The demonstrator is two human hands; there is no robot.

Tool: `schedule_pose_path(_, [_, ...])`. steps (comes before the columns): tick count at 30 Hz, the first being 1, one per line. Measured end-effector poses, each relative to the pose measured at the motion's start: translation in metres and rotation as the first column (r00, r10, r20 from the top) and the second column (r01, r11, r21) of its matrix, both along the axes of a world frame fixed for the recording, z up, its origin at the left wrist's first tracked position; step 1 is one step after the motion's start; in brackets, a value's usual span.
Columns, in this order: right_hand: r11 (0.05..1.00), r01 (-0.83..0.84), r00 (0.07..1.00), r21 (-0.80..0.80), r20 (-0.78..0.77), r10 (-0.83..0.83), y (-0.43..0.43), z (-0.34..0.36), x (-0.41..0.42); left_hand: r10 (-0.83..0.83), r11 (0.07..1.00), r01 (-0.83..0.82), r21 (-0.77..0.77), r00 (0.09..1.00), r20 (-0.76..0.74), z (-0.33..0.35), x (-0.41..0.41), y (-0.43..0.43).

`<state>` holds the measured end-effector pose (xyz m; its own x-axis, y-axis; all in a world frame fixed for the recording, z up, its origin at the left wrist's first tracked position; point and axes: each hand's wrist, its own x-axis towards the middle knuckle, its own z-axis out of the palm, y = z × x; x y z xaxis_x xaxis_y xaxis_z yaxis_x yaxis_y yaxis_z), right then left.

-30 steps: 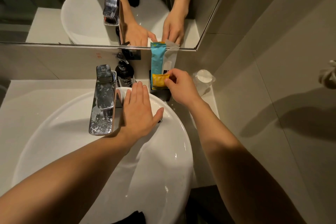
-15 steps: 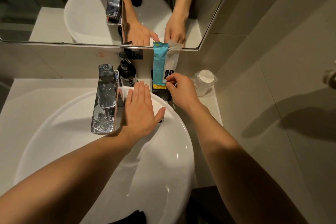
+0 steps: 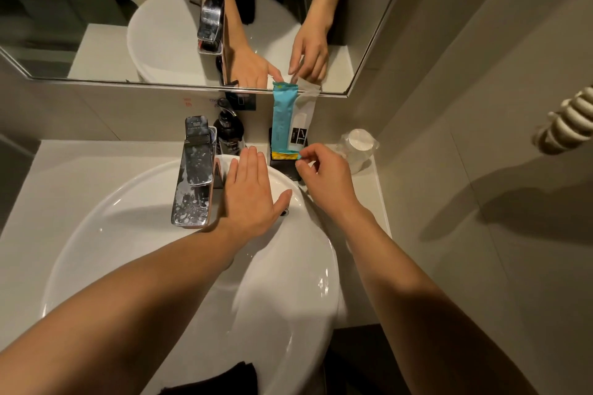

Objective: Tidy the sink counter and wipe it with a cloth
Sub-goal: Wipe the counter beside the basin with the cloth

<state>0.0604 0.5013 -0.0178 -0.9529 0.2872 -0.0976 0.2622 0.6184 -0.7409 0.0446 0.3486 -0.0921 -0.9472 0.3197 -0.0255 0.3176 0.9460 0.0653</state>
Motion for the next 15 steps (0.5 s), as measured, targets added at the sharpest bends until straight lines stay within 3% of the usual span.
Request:
schedule_pose_path(10, [0.976,-0.130,0.980,0.177,0.174,0.099,-0.005,0.002,0.040,0.005,1.000,-0.003,-0.027,0.998,0.065,0.012,0.002,-0.001])
schedule_pose_path(15, [0.961,-0.178,0.974,0.213,0.178,0.141,-0.003,0.010,0.051,-0.048,0.994,0.039,0.101,0.996,0.079,0.020,0.016,-0.004])
